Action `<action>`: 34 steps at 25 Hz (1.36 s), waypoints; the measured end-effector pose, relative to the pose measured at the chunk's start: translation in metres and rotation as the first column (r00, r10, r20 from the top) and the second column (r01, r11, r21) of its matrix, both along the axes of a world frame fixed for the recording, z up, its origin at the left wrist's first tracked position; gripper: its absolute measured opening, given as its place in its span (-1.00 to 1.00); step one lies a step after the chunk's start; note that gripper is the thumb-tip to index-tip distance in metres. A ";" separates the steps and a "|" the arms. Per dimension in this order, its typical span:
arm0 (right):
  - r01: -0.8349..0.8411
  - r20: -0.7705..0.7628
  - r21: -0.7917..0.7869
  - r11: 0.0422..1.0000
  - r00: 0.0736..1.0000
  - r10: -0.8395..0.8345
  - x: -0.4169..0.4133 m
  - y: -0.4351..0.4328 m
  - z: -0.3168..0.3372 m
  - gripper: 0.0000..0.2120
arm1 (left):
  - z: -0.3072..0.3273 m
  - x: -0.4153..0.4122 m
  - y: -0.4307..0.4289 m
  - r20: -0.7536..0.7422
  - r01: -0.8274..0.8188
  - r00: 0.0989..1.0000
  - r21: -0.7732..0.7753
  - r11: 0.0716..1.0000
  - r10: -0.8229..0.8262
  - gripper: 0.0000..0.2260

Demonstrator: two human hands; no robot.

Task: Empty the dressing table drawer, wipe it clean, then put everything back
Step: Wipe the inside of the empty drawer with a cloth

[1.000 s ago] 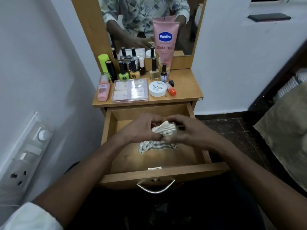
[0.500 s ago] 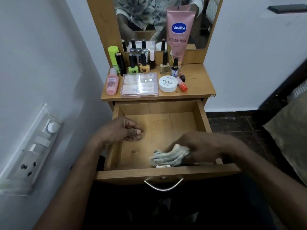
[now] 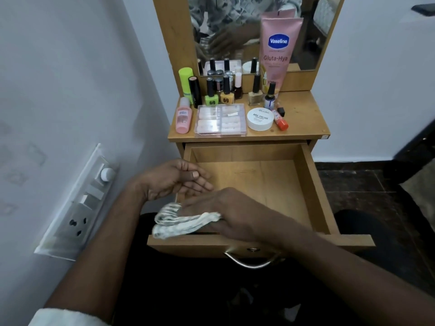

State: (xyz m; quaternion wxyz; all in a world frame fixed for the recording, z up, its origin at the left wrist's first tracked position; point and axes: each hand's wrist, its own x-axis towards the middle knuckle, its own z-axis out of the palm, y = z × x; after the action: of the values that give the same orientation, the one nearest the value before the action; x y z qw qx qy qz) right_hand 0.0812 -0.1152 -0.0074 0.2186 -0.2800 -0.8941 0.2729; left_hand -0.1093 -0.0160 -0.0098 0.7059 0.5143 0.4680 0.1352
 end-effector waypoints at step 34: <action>0.389 0.038 -0.852 0.351 0.714 -0.699 0.105 0.010 0.001 -0.83 | -0.004 0.066 -0.027 0.065 -0.109 0.993 0.202 0.973 0.098 -0.73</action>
State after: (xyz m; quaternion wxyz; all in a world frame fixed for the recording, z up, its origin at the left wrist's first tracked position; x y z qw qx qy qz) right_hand 0.1866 -0.1051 -0.0065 0.2910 -0.5817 -0.4621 0.6028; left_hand -0.0435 -0.0427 -0.0138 0.6534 0.5557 0.4582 0.2333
